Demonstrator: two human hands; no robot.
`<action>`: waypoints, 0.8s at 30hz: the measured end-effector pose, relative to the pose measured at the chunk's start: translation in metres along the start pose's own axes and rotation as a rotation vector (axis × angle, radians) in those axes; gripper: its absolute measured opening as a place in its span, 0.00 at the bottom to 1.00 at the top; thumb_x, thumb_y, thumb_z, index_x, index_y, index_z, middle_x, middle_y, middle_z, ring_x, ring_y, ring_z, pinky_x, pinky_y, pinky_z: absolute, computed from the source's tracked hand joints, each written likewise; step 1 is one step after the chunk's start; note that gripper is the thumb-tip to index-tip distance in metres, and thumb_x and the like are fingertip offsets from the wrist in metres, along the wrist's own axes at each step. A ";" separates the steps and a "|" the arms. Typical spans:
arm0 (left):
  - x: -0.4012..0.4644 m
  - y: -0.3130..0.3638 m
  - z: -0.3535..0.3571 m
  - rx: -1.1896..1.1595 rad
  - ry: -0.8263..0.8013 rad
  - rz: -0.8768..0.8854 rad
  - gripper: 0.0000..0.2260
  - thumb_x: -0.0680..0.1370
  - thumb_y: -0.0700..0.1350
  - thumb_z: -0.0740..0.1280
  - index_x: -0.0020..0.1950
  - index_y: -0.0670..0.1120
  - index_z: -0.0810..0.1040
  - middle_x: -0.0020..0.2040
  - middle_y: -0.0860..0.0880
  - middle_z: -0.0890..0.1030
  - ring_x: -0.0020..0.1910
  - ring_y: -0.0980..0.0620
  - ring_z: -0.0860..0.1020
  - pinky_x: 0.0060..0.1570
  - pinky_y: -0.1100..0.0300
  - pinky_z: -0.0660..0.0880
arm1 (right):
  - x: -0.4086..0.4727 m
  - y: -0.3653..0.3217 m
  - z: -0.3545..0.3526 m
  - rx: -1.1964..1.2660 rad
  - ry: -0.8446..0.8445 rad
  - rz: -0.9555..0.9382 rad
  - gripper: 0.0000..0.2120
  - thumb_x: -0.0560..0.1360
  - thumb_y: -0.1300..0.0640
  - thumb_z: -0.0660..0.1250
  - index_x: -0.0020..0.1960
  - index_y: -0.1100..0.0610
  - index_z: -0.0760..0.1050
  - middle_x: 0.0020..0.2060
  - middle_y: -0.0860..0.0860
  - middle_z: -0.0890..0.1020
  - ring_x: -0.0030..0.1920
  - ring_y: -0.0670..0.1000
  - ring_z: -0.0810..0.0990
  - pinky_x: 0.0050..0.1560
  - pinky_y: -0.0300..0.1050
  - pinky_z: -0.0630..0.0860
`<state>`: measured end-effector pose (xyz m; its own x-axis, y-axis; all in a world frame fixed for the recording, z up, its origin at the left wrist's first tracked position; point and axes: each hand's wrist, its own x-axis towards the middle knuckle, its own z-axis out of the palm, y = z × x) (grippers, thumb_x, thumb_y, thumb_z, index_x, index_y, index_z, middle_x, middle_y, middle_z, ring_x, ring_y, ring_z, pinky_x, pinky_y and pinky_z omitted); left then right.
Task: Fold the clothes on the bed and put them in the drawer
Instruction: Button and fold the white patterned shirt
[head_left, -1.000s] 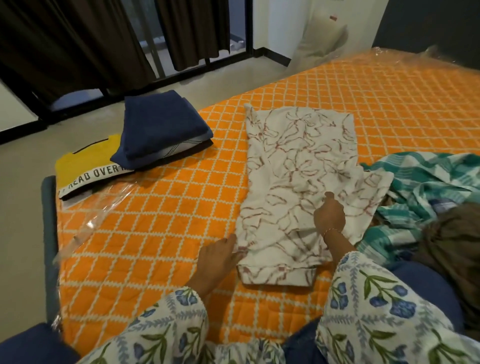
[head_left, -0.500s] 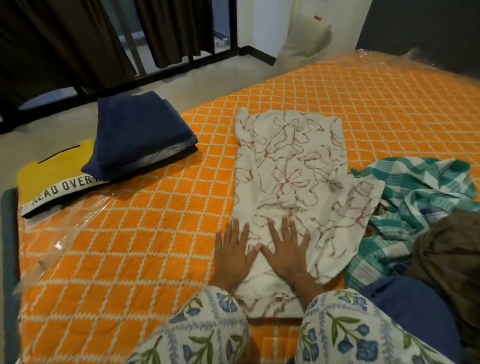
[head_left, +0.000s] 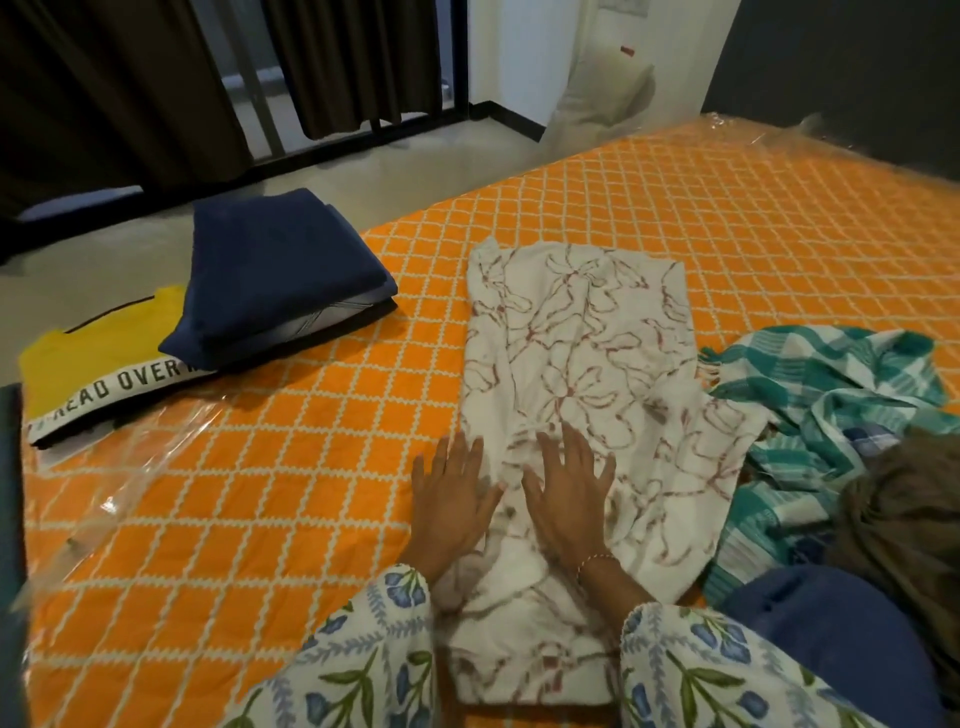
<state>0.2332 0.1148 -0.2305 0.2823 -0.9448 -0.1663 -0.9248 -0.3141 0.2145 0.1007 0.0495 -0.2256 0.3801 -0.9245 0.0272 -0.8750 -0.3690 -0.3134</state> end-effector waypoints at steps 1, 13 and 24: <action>0.014 -0.001 -0.009 -0.010 0.018 0.004 0.43 0.69 0.70 0.27 0.78 0.50 0.46 0.79 0.48 0.45 0.77 0.48 0.43 0.73 0.47 0.42 | 0.018 -0.004 -0.005 -0.004 0.026 -0.003 0.24 0.71 0.47 0.55 0.58 0.57 0.79 0.60 0.61 0.78 0.59 0.61 0.79 0.58 0.71 0.68; 0.255 -0.032 -0.049 -1.164 0.072 -0.333 0.20 0.83 0.41 0.55 0.75 0.42 0.60 0.65 0.44 0.72 0.54 0.48 0.76 0.48 0.55 0.75 | 0.292 -0.027 0.005 0.999 -0.262 0.459 0.13 0.77 0.60 0.63 0.34 0.58 0.73 0.36 0.57 0.75 0.40 0.55 0.75 0.39 0.44 0.70; 0.375 -0.045 -0.070 -1.524 -0.057 -0.509 0.11 0.81 0.41 0.61 0.62 0.39 0.69 0.46 0.41 0.76 0.46 0.45 0.77 0.40 0.52 0.73 | 0.402 -0.012 0.013 1.171 -0.005 0.602 0.08 0.73 0.70 0.62 0.44 0.66 0.80 0.36 0.57 0.77 0.37 0.54 0.74 0.29 0.36 0.69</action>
<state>0.3986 -0.2314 -0.2353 0.4249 -0.7245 -0.5428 0.3704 -0.4080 0.8345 0.2681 -0.3165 -0.2234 0.0280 -0.9127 -0.4076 -0.1316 0.4009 -0.9066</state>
